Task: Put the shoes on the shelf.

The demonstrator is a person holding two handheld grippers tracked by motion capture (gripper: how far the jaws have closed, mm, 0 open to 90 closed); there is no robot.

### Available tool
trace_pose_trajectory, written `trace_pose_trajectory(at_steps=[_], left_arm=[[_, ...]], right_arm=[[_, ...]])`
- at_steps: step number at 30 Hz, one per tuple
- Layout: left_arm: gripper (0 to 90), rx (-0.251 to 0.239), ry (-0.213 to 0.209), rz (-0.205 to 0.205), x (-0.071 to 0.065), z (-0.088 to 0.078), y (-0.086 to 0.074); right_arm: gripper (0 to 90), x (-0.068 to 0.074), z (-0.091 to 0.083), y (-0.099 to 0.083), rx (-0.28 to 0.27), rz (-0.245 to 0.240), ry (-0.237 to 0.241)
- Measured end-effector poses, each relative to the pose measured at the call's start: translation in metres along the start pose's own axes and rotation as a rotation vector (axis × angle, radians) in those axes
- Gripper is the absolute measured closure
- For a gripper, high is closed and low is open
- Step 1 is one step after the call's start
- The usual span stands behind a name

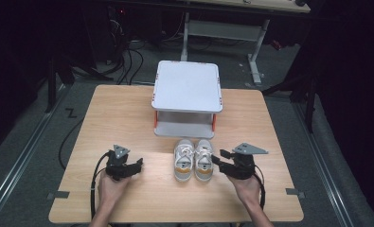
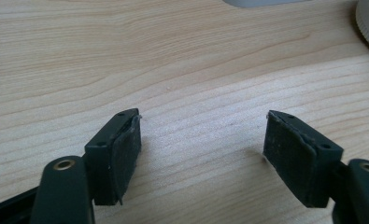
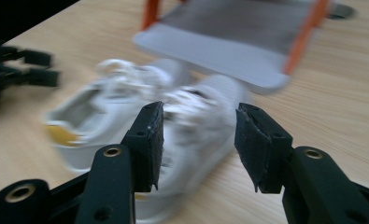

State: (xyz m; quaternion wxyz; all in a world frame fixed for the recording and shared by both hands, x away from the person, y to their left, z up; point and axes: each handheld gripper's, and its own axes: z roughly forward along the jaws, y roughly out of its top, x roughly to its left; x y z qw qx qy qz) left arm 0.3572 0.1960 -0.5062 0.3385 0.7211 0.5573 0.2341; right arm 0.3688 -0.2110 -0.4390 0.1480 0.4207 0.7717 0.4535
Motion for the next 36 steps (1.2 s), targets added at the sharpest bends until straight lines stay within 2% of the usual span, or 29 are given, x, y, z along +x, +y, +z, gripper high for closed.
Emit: trace_pose_trajectory(at_steps=[2,4,5,7,8,9,11,13,15,19,21,25,29,30,31,33,34,36], left_arm=[[27.4,0.002,0.009,0.000,-0.001,0.000,0.000],[28.2,0.008,0.020,-0.002,-0.003,0.000,0.001],[32.4,0.018,0.024,-0.014,-0.003,-0.001,0.002],[33.6,0.036,0.011,-0.049,-0.002,-0.003,0.006],[33.8,0.031,0.009,-0.060,-0.003,-0.003,0.006],[33.8,0.028,0.007,-0.065,-0.004,-0.004,0.007],[34.8,0.034,-0.016,-0.081,-0.006,-0.007,0.009],[36.1,0.037,-0.043,-0.083,-0.011,-0.010,0.013],[37.9,0.035,-0.054,-0.061,-0.018,-0.015,0.018],[37.4,-0.016,-0.098,-0.032,-0.037,-0.031,0.027],[36.1,-0.001,-0.125,0.000,-0.049,-0.035,0.032],[33.9,0.010,-0.164,0.059,-0.070,-0.041,0.041],[33.8,0.020,-0.186,0.074,-0.088,-0.047,0.047],[34.6,0.029,-0.192,0.065,-0.097,-0.049,0.049],[35.7,0.029,-0.192,0.065,-0.097,-0.049,0.049],[36.1,0.039,-0.191,0.060,-0.104,-0.050,0.052],[36.0,0.042,-0.187,0.059,-0.113,-0.050,0.055],[36.3,0.040,-0.192,0.061,-0.117,-0.050,0.057]], right_arm=[[52.2,-0.022,0.001,-0.009,0.004,0.045,-0.058],[51.8,-0.037,0.004,-0.017,0.031,0.064,-0.121],[51.7,-0.044,0.007,-0.022,0.051,0.072,-0.156],[51.8,-0.055,0.011,-0.031,0.077,0.085,-0.195],[51.7,-0.061,0.014,-0.035,0.093,0.079,-0.243],[51.7,-0.061,0.014,-0.035,0.093,0.079,-0.243],[51.0,-0.067,0.016,-0.036,0.095,0.083,-0.280],[50.4,-0.072,0.017,-0.036,0.102,0.094,-0.300],[50.2,-0.077,0.020,-0.037,0.112,0.093,-0.317],[50.4,-0.080,0.026,-0.042,0.135,0.074,-0.355],[50.7,-0.081,0.026,-0.043,0.127,0.065,-0.369],[50.2,-0.083,0.027,-0.042,0.127,0.066,-0.368],[49.2,-0.086,0.025,-0.042,0.118,0.088,-0.353],[48.6,-0.087,0.025,-0.042,0.116,0.099,-0.352],[48.6,-0.087,0.025,-0.042,0.116,0.099,-0.352],[48.2,-0.086,0.025,-0.042,0.117,0.100,-0.360],[48.1,-0.086,0.025,-0.042,0.117,0.095,-0.365],[47.9,-0.086,0.026,-0.042,0.119,0.092,-0.367]])
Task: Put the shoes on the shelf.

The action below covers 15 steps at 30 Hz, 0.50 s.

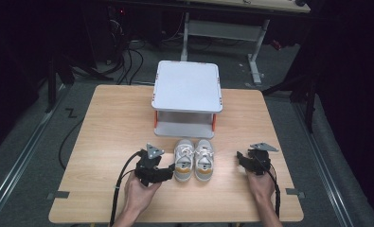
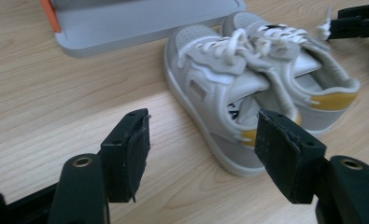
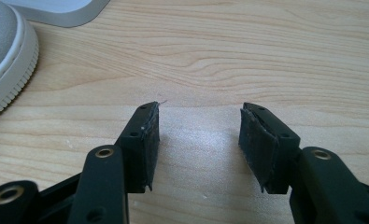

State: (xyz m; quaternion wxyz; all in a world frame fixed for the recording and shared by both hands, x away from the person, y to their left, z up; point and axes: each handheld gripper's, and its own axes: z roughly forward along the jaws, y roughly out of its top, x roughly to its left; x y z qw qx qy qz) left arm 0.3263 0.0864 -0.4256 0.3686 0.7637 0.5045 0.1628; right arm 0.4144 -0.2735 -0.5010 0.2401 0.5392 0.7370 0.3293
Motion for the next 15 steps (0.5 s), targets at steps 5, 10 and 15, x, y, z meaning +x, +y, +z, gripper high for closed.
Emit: trace_pose_trajectory(at_steps=[5,10,15], left_arm=[[39.7,0.018,-0.031,0.022,-0.019,0.009,0.010],[41.5,0.025,-0.056,0.006,-0.030,0.024,0.017],[41.2,0.065,-0.074,-0.025,-0.035,0.038,0.022]], right_arm=[[47.4,0.001,0.000,0.000,0.001,-0.007,-0.005],[47.4,0.001,0.000,0.000,0.001,-0.009,-0.005],[47.5,0.001,0.000,0.000,0.003,-0.002,-0.014]])
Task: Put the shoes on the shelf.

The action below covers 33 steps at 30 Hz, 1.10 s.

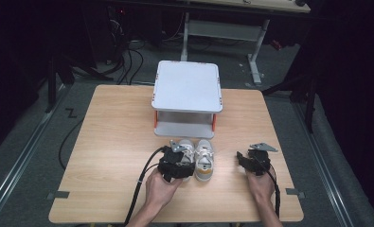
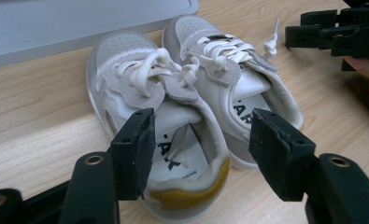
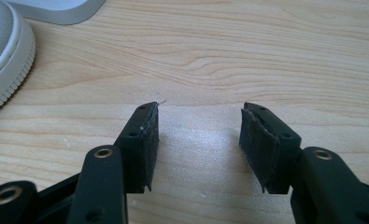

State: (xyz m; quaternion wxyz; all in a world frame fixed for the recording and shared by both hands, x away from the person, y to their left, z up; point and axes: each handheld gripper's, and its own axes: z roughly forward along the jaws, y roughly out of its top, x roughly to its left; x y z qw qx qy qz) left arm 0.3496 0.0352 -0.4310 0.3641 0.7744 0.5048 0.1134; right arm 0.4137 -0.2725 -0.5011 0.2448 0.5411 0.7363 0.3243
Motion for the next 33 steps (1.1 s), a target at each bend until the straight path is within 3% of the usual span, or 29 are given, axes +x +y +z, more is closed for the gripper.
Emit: trace_pose_trajectory(at_steps=[12,22,25,28,29,33], left_arm=[[42.2,0.037,0.047,-0.025,-0.015,0.019,0.010],[47.9,0.065,0.031,-0.068,-0.014,0.032,0.010],[49.5,0.066,0.040,-0.059,-0.015,0.037,0.010],[54.6,0.057,0.045,-0.040,-0.016,0.039,0.009],[63.2,0.049,0.048,-0.031,-0.017,0.038,0.009],[71.3,0.032,0.047,-0.011,-0.021,0.038,0.007]], right_arm=[[47.5,0.000,0.000,0.000,0.000,0.004,-0.010],[47.5,0.001,0.000,0.000,0.002,0.001,-0.013],[47.4,0.001,0.000,0.000,0.002,0.001,-0.013],[47.2,0.001,0.000,0.000,0.002,0.000,-0.012],[47.1,0.001,0.000,0.000,0.002,0.000,-0.012],[46.8,0.001,0.000,0.000,0.002,-0.001,-0.011]])
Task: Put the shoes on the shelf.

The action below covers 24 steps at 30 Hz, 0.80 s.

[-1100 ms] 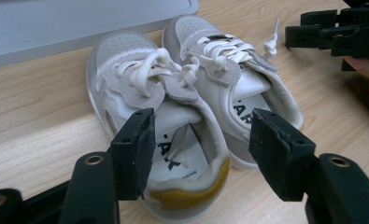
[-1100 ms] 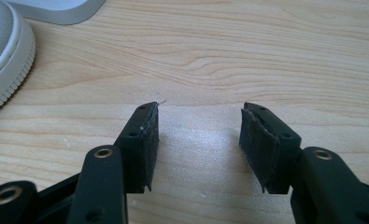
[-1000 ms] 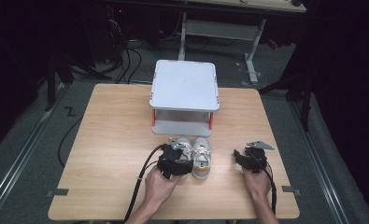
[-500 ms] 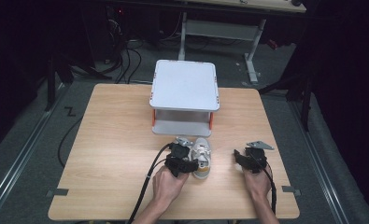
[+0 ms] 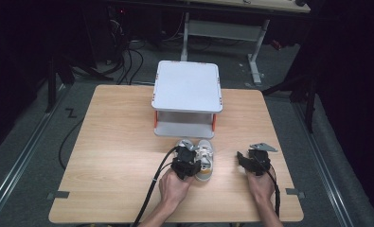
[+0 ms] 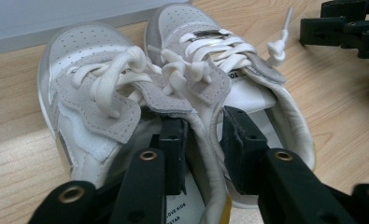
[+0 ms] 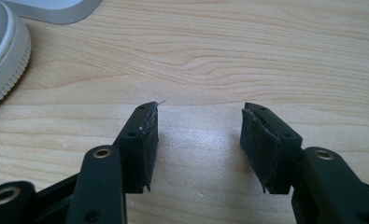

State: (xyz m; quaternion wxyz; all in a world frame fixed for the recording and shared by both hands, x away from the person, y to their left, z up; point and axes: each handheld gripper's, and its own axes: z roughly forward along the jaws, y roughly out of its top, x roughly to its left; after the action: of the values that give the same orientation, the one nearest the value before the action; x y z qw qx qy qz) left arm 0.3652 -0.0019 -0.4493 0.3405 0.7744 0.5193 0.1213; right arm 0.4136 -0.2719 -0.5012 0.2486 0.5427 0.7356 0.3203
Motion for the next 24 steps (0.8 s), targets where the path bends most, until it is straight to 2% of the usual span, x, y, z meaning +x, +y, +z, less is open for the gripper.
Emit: trace_pose_trajectory(at_steps=[7,10,17,19,24], left_arm=[[75.9,0.008,-0.013,0.016,0.003,-0.002,0.000],[80.0,0.008,-0.030,0.045,0.004,-0.003,0.000],[82.2,0.003,-0.034,0.056,0.007,-0.005,-0.001],[82.4,-0.004,-0.034,0.069,0.007,-0.007,-0.001],[82.8,-0.009,-0.056,0.077,0.011,-0.014,-0.003]], right_arm=[[46.2,0.000,0.000,0.000,0.000,-0.005,0.001],[45.5,0.000,0.000,0.000,0.001,-0.006,0.003],[45.0,0.000,0.000,0.000,0.000,-0.008,0.004],[44.8,0.000,0.000,0.000,0.001,-0.010,0.005],[44.0,0.000,0.001,0.000,0.001,-0.009,0.008]])
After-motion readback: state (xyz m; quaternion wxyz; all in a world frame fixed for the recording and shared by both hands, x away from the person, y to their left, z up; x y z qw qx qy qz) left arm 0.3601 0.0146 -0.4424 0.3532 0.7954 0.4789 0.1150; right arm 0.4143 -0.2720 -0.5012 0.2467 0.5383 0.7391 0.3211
